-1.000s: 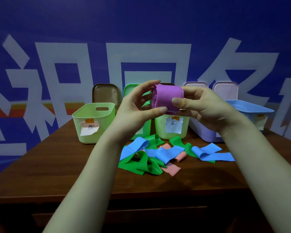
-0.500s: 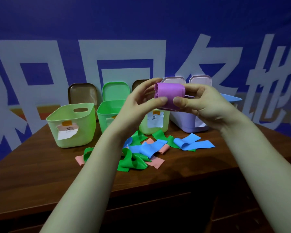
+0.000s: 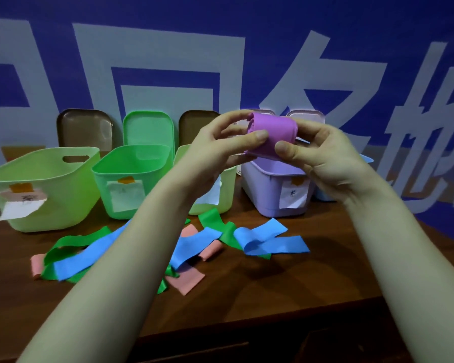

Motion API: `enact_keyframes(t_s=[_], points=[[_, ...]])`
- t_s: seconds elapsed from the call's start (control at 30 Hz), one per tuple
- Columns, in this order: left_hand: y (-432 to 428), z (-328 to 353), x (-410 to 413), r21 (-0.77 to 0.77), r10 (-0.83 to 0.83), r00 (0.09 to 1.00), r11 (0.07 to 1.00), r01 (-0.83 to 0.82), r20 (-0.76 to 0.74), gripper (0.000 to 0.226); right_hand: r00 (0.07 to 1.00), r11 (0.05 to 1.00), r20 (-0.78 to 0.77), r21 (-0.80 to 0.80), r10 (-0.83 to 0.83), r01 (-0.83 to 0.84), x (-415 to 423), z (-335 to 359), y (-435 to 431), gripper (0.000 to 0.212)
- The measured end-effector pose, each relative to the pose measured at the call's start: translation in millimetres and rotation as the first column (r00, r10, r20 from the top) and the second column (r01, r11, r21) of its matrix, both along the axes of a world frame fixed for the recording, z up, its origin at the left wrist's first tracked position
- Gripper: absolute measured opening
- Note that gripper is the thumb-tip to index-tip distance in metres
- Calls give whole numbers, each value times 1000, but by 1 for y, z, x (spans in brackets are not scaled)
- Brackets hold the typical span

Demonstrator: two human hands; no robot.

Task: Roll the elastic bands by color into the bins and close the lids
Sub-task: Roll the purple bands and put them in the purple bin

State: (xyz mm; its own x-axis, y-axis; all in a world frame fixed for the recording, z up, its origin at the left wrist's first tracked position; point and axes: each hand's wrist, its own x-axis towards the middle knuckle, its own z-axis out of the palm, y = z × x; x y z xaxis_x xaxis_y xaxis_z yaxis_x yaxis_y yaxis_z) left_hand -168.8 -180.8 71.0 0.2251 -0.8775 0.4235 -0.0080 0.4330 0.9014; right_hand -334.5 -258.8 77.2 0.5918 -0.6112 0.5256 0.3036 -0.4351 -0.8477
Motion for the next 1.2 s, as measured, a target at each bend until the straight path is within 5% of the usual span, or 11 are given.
enact_keyframes(t_s=[0.23, 0.6, 0.83, 1.0, 1.2], points=[[-81, 28, 15, 33, 35, 997, 999, -33, -71, 50, 999, 1000, -37, -15, 15, -15, 13, 28, -88, 43], [-155, 141, 12, 150, 50, 963, 989, -10, -264, 52, 976, 955, -166, 283, 142, -91, 12, 149, -168, 58], [-166, 220, -12, 194, 69, 959, 981, -15, -276, 53, 977, 964, -180, 259, 113, -64, -5, 223, -188, 63], [-165, 216, -25, 282, 145, 925, 958, -43, -351, 56, 951, 924, -224, 362, 215, -124, -13, 222, -196, 57], [-169, 177, -32, 376, 222, 877, 925, -52, -427, 28, 880, 832, -270, 514, 390, -211, -13, 188, -208, 46]])
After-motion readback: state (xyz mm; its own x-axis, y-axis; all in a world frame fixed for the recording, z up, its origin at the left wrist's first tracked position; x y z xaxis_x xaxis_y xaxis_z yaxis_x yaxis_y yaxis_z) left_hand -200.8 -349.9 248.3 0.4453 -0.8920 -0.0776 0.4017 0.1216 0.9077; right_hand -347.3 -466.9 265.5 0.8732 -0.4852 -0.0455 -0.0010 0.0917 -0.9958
